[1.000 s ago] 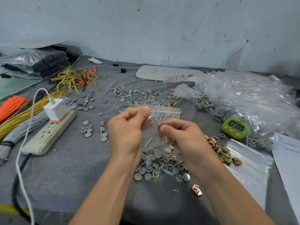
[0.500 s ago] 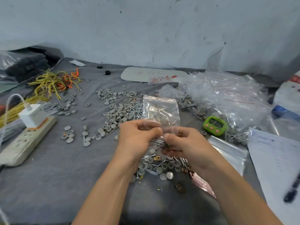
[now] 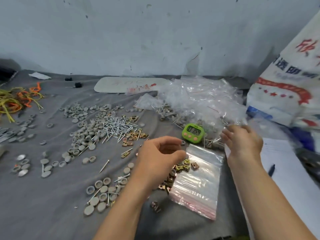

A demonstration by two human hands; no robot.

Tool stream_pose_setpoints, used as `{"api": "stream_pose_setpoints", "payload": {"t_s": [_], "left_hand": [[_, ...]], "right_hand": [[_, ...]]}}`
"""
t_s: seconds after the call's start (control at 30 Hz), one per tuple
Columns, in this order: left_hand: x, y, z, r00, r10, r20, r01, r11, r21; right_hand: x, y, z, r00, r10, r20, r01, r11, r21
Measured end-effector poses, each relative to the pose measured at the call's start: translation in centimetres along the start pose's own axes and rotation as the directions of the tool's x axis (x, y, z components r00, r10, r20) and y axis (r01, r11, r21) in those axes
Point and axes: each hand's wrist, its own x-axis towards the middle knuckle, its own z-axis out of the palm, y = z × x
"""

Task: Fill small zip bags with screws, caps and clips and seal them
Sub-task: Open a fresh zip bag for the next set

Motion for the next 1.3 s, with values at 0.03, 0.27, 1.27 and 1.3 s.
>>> {"api": "stream_pose_setpoints", "payload": {"t_s": [0.03, 0.27, 1.27, 1.3], "left_hand": [[0.1, -0.2, 0.3, 1.0, 0.01, 0.016, -0.011, 0.999, 0.053], [-1.5, -0.6, 3.2, 0.967, 0.101, 0.235, -0.223, 0.779, 0.585], [-2.0, -1.3, 3.6, 0.988, 0.094, 0.121, -0.152, 0.704, 0.694], [-2.0, -1.4, 3.7, 0.991, 0.121, 0.062, -0.13, 0.719, 0.683]], "right_hand": [[-0.2, 0.5, -0.4, 0.999, -0.02, 0.026, 0.022, 0.996, -0.081], [-3.1, 2.4, -2.1, 0.78, -0.002, 0.626, 0.577, 0.388, -0.718], [-5.4, 0.0, -5.4, 0.689, 0.211, 0.694, 0.602, 0.367, -0.709], [-5.5, -0.1, -5.4, 0.688, 0.215, 0.693, 0.571, 0.428, -0.7]]}}
